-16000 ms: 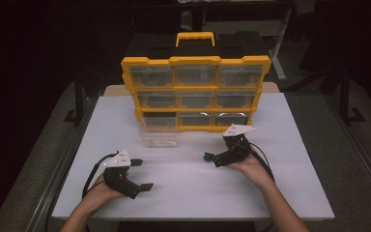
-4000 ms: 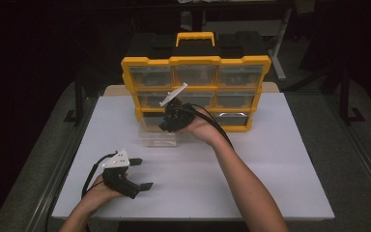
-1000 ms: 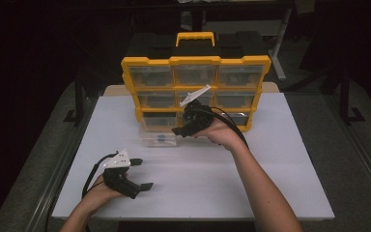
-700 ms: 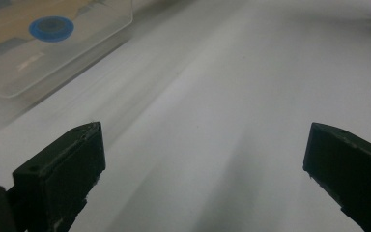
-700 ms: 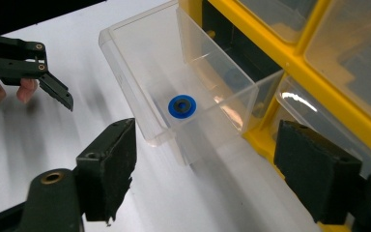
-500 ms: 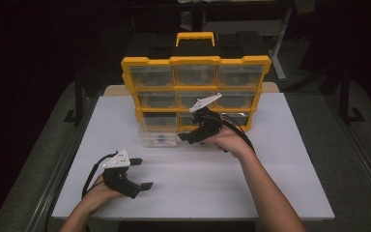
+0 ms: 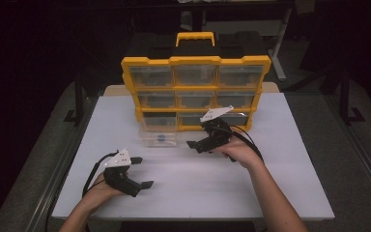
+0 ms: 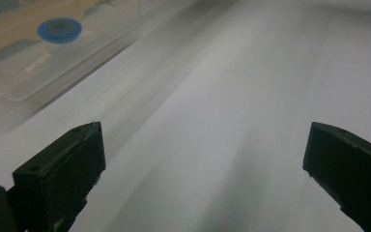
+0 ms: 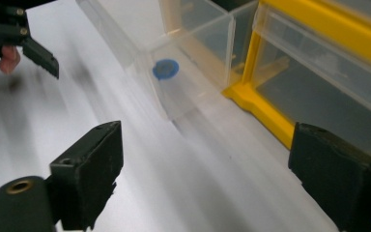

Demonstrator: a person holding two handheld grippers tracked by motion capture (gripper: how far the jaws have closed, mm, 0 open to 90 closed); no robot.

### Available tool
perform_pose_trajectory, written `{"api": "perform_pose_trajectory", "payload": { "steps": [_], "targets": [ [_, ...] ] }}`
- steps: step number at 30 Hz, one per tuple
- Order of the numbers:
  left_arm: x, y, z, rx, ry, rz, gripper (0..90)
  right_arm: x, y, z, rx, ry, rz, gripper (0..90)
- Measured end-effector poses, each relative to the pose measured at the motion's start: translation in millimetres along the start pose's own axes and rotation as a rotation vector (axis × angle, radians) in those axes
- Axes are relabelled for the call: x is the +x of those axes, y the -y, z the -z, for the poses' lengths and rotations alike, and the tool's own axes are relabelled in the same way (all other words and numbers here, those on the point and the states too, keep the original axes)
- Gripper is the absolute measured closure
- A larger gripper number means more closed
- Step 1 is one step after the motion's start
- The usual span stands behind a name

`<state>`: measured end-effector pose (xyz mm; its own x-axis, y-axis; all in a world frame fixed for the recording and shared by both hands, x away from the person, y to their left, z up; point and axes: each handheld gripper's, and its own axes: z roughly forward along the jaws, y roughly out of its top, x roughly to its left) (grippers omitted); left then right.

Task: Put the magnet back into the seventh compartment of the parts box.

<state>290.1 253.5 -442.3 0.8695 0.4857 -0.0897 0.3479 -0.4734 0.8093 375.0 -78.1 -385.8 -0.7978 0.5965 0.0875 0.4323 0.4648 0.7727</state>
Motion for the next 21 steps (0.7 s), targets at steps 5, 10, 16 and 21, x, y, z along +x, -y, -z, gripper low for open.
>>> {"api": "perform_pose_trajectory", "payload": {
  "steps": [5, 10, 16, 21],
  "targets": [
    [0.5, 0.5, 0.5, 0.004, -0.005, -0.009, 0.7, 1.3, 13.2, 2.2, -0.004, 0.01, -0.004, 7.6],
    [0.0, 0.6, 1.4, 0.001, -0.007, -0.013, 0.7, 2.8, 24.8, 5.3, -0.007, 0.024, -0.008, 5.3],
    [-1.0, 0.4, 2.0, -0.002, -0.008, -0.017, 0.7, 4.6, 40.0, 12.4, -0.009, 0.028, -0.027, 3.0],
    [-2.2, 1.0, 1.4, 0.004, -0.006, -0.013, 0.7, 5.7, 52.5, 18.9, -0.011, 0.038, -0.031, 2.5]
  ]
}}
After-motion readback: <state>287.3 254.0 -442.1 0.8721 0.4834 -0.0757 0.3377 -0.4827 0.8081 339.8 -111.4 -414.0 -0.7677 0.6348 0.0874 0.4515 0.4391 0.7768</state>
